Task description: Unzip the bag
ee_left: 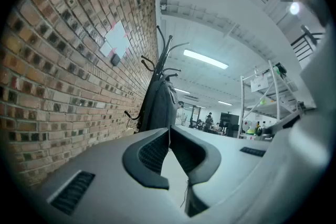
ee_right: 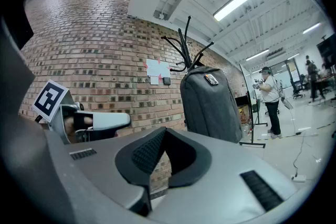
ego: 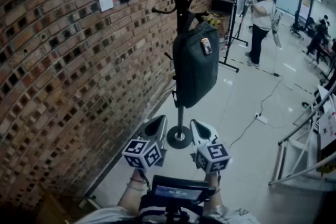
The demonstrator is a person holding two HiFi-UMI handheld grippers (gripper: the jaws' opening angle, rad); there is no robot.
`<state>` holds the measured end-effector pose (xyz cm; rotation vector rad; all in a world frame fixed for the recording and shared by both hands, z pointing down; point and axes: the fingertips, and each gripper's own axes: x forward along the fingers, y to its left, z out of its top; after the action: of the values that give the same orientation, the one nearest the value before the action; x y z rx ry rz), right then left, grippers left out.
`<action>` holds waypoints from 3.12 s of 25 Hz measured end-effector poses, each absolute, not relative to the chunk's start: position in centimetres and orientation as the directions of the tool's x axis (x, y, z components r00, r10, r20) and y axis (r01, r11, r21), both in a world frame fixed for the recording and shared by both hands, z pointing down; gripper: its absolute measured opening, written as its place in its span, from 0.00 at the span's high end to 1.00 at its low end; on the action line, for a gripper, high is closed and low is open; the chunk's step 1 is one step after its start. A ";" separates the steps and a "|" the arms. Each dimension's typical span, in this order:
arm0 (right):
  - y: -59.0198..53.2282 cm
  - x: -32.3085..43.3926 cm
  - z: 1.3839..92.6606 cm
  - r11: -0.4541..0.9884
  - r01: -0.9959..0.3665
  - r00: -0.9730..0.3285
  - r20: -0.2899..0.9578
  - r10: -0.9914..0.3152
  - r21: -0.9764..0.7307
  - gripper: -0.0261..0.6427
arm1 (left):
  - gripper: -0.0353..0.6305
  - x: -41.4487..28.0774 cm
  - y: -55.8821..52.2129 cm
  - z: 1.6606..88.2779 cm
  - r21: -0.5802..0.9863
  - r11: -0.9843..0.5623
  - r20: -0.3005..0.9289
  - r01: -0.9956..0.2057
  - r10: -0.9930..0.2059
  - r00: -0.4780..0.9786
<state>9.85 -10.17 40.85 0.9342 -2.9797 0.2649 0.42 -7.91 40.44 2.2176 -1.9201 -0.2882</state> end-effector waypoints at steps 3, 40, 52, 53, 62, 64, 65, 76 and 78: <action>-11.3 10.1 40.8 0.809 -0.573 -0.820 0.071 -0.568 -0.130 0.98 | 0.93 0.2 -9.0 40.0 0.283 -0.141 -0.024 -0.949 -0.990 0.140; -25.2 6.0 40.4 0.591 -0.797 -0.602 0.093 -0.793 -0.127 0.98 | 0.79 -3.5 -30.2 30.0 0.416 -0.656 -0.197 -0.630 -0.741 0.642; -26.0 5.0 41.3 0.542 -0.832 -0.554 0.118 -0.824 -0.116 0.98 | 0.79 -3.2 -31.7 29.5 0.431 -0.682 -0.143 -0.591 -0.698 0.702; -26.1 4.9 41.2 0.539 -0.835 -0.550 0.120 -0.826 -0.112 0.98 | 0.79 -3.0 -31.7 29.4 0.426 -0.683 -0.129 -0.594 -0.695 0.707; -26.3 4.0 42.0 0.539 -0.835 -0.550 0.136 -0.824 -0.106 0.98 | 0.79 -1.9 -30.9 25.8 0.417 -0.754 -0.221 -0.507 -0.625 0.749; -26.3 4.1 42.0 0.532 -0.840 -0.542 0.135 -0.829 -0.105 0.98 | 0.79 -1.7 -30.9 25.6 0.376 -0.756 -0.201 -0.536 -0.631 0.749; -26.3 4.1 41.9 0.529 -0.842 -0.539 0.135 -0.831 -0.107 0.98 | 0.79 -1.7 -30.8 25.7 0.368 -0.752 -0.197 -0.547 -0.638 0.744; -26.4 4.0 42.6 0.523 -0.845 -0.535 0.154 -0.831 -0.115 0.98 | 0.79 -1.5 -31.0 26.6 0.234 -0.666 -0.083 -0.709 -0.740 0.668; -26.4 4.0 42.9 0.521 -0.846 -0.533 0.159 -0.831 -0.115 0.98 | 0.79 -1.4 -31.1 26.7 0.199 -0.628 -0.056 -0.753 -0.774 0.631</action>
<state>3.98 -26.43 42.86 1.4733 -2.6651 0.2724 -1.40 -31.11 26.68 2.6929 -1.2700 -0.2041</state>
